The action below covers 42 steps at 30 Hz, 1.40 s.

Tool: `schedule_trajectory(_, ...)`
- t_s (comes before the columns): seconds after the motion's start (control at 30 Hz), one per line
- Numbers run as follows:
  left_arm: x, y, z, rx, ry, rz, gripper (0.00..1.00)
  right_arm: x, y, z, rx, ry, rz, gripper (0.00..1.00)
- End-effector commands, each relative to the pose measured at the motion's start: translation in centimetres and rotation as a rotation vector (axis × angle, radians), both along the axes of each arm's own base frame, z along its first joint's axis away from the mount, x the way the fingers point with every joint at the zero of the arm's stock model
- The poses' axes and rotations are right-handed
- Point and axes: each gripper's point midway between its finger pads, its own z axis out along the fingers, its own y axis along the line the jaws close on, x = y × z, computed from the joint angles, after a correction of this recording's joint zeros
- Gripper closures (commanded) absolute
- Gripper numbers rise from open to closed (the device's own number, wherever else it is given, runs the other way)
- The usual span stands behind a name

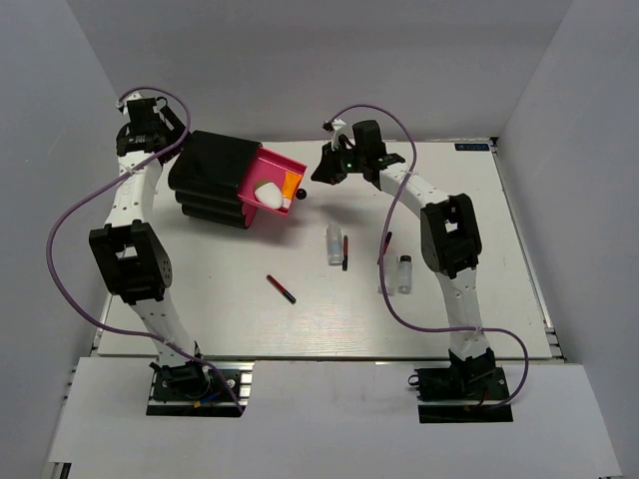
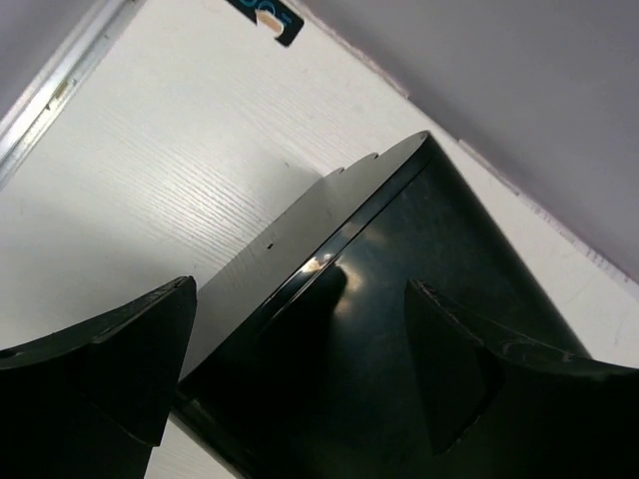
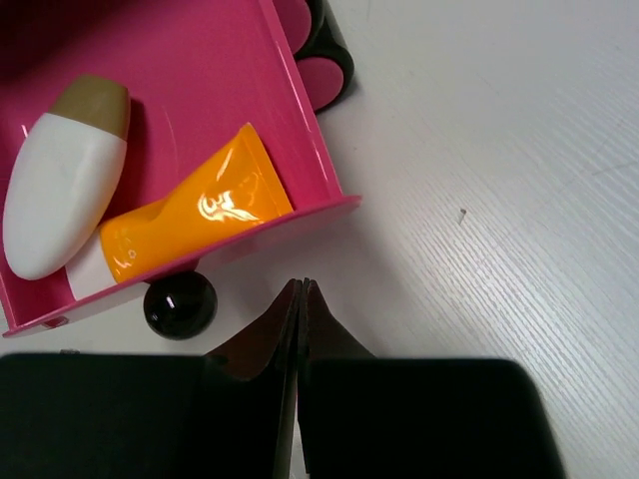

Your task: Organize the makeup

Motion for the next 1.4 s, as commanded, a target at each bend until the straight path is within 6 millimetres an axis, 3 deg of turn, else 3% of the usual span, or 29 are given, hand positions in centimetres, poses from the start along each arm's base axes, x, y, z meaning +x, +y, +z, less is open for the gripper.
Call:
schedule_trajectory(0.0,-0.1,-0.2,-1.1,-0.021,0.031,-0.067,0.07,0.1,1.5,2.3,0.059,-0.047,0.048,1.00)
schedule_trajectory(0.17,-0.5,-2.3,-3.8,-0.084,0.073,-0.170,0.14,-0.3,2.8,2.4,0.069,-0.057,0.080,1.00)
schedule_trajectory(0.5,-1.3,-3.8,-5.3,-0.134,0.077,-0.265,0.17,-1.7,6.4,2.6,0.121,-0.042,0.151,1.00)
schedule_trajectory(0.9,-2.5,-4.8,-6.8,-0.169,0.093,-0.299,0.18,-2.3,10.3,5.8,0.234,-0.129,0.240,1.00)
schedule_trajectory(1.37,-3.3,-5.7,-8.6,-0.213,0.120,-0.325,0.18,-4.3,13.3,5.6,0.256,-0.159,0.317,1.00)
